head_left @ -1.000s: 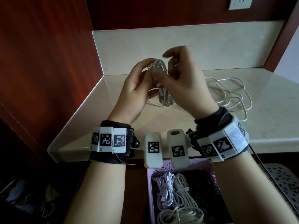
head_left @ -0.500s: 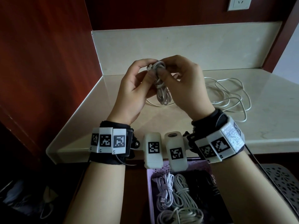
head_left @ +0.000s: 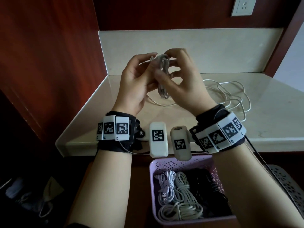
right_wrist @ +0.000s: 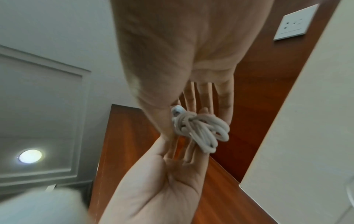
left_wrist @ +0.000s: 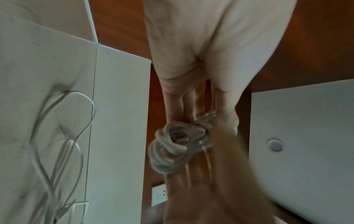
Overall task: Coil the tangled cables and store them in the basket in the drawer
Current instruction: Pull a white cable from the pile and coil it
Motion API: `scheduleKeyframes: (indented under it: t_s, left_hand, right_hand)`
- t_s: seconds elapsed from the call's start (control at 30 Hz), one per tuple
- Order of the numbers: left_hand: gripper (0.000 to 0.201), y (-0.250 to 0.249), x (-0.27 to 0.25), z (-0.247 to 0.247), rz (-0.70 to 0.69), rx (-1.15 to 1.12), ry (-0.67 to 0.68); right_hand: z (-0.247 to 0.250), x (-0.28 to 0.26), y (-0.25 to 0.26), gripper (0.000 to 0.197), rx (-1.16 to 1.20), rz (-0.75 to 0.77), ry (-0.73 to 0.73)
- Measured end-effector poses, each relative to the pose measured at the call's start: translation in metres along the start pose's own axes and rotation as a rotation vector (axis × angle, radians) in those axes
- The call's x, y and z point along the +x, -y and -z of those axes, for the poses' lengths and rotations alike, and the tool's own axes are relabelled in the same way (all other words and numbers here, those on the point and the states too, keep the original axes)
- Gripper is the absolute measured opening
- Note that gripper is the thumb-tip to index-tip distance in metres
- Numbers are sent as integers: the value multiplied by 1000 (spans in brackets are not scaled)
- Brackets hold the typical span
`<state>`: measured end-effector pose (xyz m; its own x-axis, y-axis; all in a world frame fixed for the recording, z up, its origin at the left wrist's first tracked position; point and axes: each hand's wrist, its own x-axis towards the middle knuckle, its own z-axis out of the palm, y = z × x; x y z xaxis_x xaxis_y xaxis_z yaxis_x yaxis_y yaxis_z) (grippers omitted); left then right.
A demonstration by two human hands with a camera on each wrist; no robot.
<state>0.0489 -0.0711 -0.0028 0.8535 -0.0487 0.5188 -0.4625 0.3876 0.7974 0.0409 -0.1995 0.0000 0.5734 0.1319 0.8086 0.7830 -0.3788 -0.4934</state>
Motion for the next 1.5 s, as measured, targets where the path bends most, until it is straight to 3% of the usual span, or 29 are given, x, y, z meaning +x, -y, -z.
scheduleKeyframes:
  t_s: [0.07,0.3,0.4,0.7,0.8,0.93,1.07,1.23,1.27,1.37,1.5]
  left_hand:
    - [11,-5,1,-2,28,-15,-12]
    - [27,-10,-13,-11,230,45,77]
    - [13,-10,-23,-16,332,132,67]
    - [19,-4,-66,-38,394,381,-42]
    - [23,2,-85,-43,551,486,7]
    - [23,8,-113,-46,824,416,55]
    - [22,16,-130,-49,932,438,15]
    - [13,37,-136,-55,1038,656,10]
    - [10,44,-138,-54,1048,764,44]
    - [32,61,-138,-50,1054,1232,274]
    - [31,74,-131,-54,1147,1276,463]
  right_hand:
    - [7,-2,-3,45,18,-61,47]
    - [28,-23,-11,61,203,-320,154]
    - [35,-35,-15,57,289,-400,205]
    - [76,-73,0,40,546,-585,395]
    - [84,-92,9,37,438,-657,559]
    - [82,-121,6,27,352,-773,734]
    - [84,-142,-4,34,405,-850,828]
    - [81,-154,-14,16,306,-973,956]
    - [79,-155,-17,19,246,-964,1016]
    - [73,-157,-29,33,-26,-845,1246]
    - [77,-158,-42,61,-345,-639,1526]
